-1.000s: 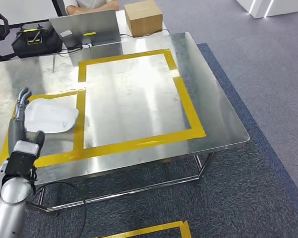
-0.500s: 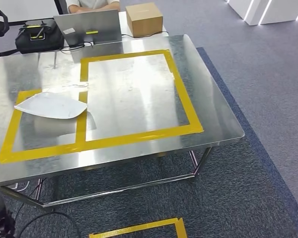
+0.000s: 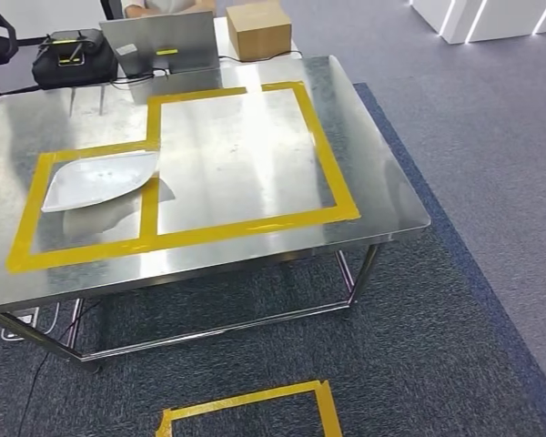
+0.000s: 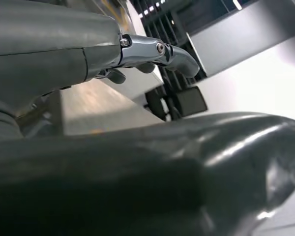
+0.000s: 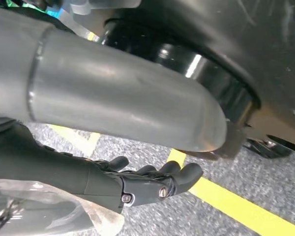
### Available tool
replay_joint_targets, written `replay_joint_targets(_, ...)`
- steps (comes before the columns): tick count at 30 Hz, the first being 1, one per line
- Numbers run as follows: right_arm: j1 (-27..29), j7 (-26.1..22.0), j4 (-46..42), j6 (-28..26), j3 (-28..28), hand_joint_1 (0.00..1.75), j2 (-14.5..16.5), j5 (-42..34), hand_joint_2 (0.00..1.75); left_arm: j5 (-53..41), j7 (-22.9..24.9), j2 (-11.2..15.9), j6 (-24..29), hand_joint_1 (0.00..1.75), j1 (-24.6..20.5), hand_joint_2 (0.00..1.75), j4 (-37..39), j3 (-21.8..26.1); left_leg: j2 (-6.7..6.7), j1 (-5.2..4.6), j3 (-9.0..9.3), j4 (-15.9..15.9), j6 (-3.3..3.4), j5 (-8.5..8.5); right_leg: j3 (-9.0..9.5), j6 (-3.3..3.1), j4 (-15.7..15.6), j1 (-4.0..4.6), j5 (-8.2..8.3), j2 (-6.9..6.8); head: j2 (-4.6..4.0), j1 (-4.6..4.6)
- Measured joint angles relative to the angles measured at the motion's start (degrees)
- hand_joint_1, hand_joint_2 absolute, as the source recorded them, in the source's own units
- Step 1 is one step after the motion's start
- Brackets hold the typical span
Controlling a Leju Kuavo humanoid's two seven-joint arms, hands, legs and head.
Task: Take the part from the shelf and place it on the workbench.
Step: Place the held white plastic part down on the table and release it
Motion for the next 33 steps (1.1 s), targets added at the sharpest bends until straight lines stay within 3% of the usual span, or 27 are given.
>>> replay_joint_targets(2,0.08,0.01,0.02,-0.05,-0.08,0.00,0.21,-0.22,0.00,-2.71,0.75,-2.10,-1.72,0.00,0.28,0.00,2.27,3.40,-0.26,0.28,-0.87,3.90,-0.78,-4.93,-1.05,-0.94,-0.18,-0.25,1.14,-0.25,0.00,-0.22)
replay_joint_targets(4,0.11,0.07,0.01,-0.05,-0.32,0.00,0.34,-0.46,0.00,-5.49,1.63,-3.89,-2.49,0.00,0.21,0.00,5.60,6.81,-0.32,0.67,-1.70,10.67,-1.39,-10.25,-2.17,-1.20,-0.11,-0.27,2.20,-0.34,0.00,-0.37)
replay_joint_targets(5,0.10,0.09,0.01,-0.02,-0.49,0.00,0.38,-0.57,0.00,-7.12,1.92,-4.58,-2.38,0.00,0.08,0.00,7.63,8.44,-0.33,0.88,-1.68,13.34,-1.60,-11.14,-2.76,-1.15,0.01,-0.27,2.72,-0.37,0.00,-0.36)
replay_joint_targets(6,0.10,0.12,0.01,0.02,-0.66,0.00,0.43,-0.66,0.00,-9.37,2.05,-5.13,-1.99,0.00,-0.15,0.00,9.98,10.09,-0.33,1.08,-1.06,14.54,-1.76,-10.65,-3.42,-1.04,0.22,-0.28,3.23,-0.39,0.00,-0.37)
replay_joint_targets(7,0.10,0.13,0.01,0.05,-0.79,0.00,0.46,-0.72,0.00,-12.01,1.68,-5.60,-1.57,0.00,-0.56,0.00,12.59,11.76,-0.33,1.26,0.36,13.79,-1.86,-9.13,-4.11,-0.89,0.49,-0.31,3.69,-0.40,0.00,-0.37)
replay_joint_targets(9,0.09,0.09,0.01,0.13,-0.93,0.00,0.56,-0.75,0.00,-17.89,-0.13,-6.24,-1.21,0.00,-2.13,0.00,18.74,15.35,-0.42,1.51,5.17,7.26,-1.87,-6.23,-5.51,-0.47,1.14,-0.35,4.34,-0.43,0.00,-0.37)
replay_joint_targets(11,-0.04,0.02,0.01,0.15,-0.97,0.00,0.62,-0.66,0.00,-22.87,-2.20,-6.49,-1.43,0.00,-4.31,0.00,26.32,19.46,-0.67,1.42,9.08,0.64,-1.58,-5.88,-6.48,0.16,1.70,-0.26,4.92,-0.44,0.00,-0.31)
replay_joint_targets(14,-0.06,-0.44,0.01,-0.59,-0.98,0.00,0.67,-0.29,0.00,-25.93,-2.65,-6.07,-1.52,0.00,-8.08,0.00,39.58,27.08,-0.74,1.19,9.66,-1.89,-0.87,-6.20,-7.43,1.24,1.96,-0.33,5.83,-0.34,0.00,-0.32)
replay_joint_targets(16,0.01,-0.62,0.02,-1.25,-0.97,0.00,0.67,0.04,0.00,-25.78,-0.65,-5.68,-2.25,0.00,-10.96,0.00,48.27,32.18,-0.57,1.30,9.03,-2.66,0.14,-5.71,-8.73,1.82,3.72,-0.41,3.68,-0.26,0.00,-0.13)
replay_joint_targets(19,-0.18,-0.34,0.02,-1.55,-0.97,0.00,0.67,0.30,0.00,-28.30,3.86,-4.74,-1.83,0.00,-14.29,0.00,60.00,37.91,-0.39,1.05,7.22,-2.81,1.28,-4.38,-11.64,2.12,13.23,-0.35,-3.58,-0.18,0.00,0.38)
replay_joint_targets(20,-0.27,-0.22,0.01,-1.54,-0.97,0.00,0.67,0.34,0.00,-29.50,5.55,-4.28,-1.47,0.00,-15.18,0.00,63.79,39.33,-0.32,0.86,6.53,-2.72,1.40,-3.86,-12.01,2.11,16.31,-0.32,-4.64,-0.18,0.00,0.44)
replay_joint_targets(21,-0.34,-0.06,0.01,-1.49,-0.97,0.00,0.67,0.43,0.00,-30.63,7.08,-3.77,-1.22,0.00,-16.00,0.00,67.33,40.54,-0.26,0.67,5.80,-2.57,1.48,-3.36,-11.71,2.02,17.97,-0.29,-4.39,-0.18,0.00,0.48)
replay_joint_targets(22,-0.38,0.11,0.01,-1.38,-0.97,0.00,0.67,0.54,0.00,-31.75,8.68,-3.31,-1.11,0.00,-16.76,0.00,70.45,41.47,-0.23,0.49,5.06,-2.36,1.52,-2.90,-10.51,1.84,17.64,-0.27,-2.92,-0.18,0.00,0.53)
replay_joint_targets(23,-0.42,0.29,0.01,-1.20,-0.97,0.00,0.66,0.68,0.00,-32.96,10.54,-2.79,-1.10,0.00,-17.46,0.00,73.60,42.25,-0.23,0.31,4.33,-2.15,1.54,-2.45,-8.37,1.55,15.37,-0.22,-0.99,-0.18,0.00,0.55)
replay_joint_targets(25,-0.51,0.62,0.01,-0.81,-0.96,0.00,0.60,1.00,0.00,-34.96,14.03,-2.01,-1.64,0.00,-18.54,0.00,78.65,43.00,-0.25,-0.03,3.25,-1.78,1.38,-1.64,-2.34,0.72,7.00,-0.01,0.86,-0.19,0.00,0.55)
replay_joint_targets(26,-0.57,0.72,0.01,-0.67,-0.93,0.00,0.56,1.14,0.00,-35.67,15.44,-1.70,-2.12,0.00,-18.92,0.00,80.77,43.19,-0.22,-0.14,2.90,-1.67,1.19,-1.17,0.20,0.43,3.04,0.12,0.61,-0.18,0.00,0.52)
replay_joint_targets(27,-0.57,0.77,0.01,-0.60,-0.90,0.00,0.53,1.28,0.00,-36.25,16.51,-1.48,-2.67,0.00,-19.25,0.00,82.65,43.35,-0.16,-0.16,2.62,-1.62,0.94,-0.66,1.62,0.25,0.36,0.24,0.04,-0.15,0.00,0.51)
replay_joint_targets(28,-0.54,0.76,0.01,-0.63,-0.85,0.00,0.51,1.44,0.00,-36.75,17.31,-1.33,-3.19,0.00,-19.52,0.00,84.19,43.49,-0.08,-0.15,2.39,-1.64,0.65,-0.13,2.03,0.18,-0.94,0.34,-0.18,-0.12,0.00,0.50)
replay_joint_targets(30,-0.41,1.05,0.03,-0.98,-0.75,0.00,0.53,1.92,0.00,-37.88,18.54,-1.05,-3.94,0.00,-19.93,0.00,86.65,43.67,-0.13,-0.06,1.80,-1.52,0.06,0.08,0.84,-0.14,-1.36,0.16,0.58,-0.23,0.00,0.59)
replay_joint_targets(31,-0.39,1.50,0.04,-1.33,-0.69,0.00,0.52,2.20,0.00,-38.41,19.11,-0.98,-4.33,0.00,-20.04,0.00,87.57,43.71,-0.24,-0.01,1.42,-0.68,-0.29,-1.31,0.23,-0.50,-1.42,0.02,1.21,-0.35,0.00,0.50)
replay_joint_targets(33,-0.41,2.73,0.04,-2.14,-0.52,0.00,0.50,2.56,0.00,-38.98,20.03,-0.87,-5.84,0.00,-20.14,0.00,89.13,43.76,-0.42,0.34,0.31,4.19,-1.07,-7.02,-1.12,-1.10,-1.33,-0.15,2.47,-0.55,0.00,0.13)
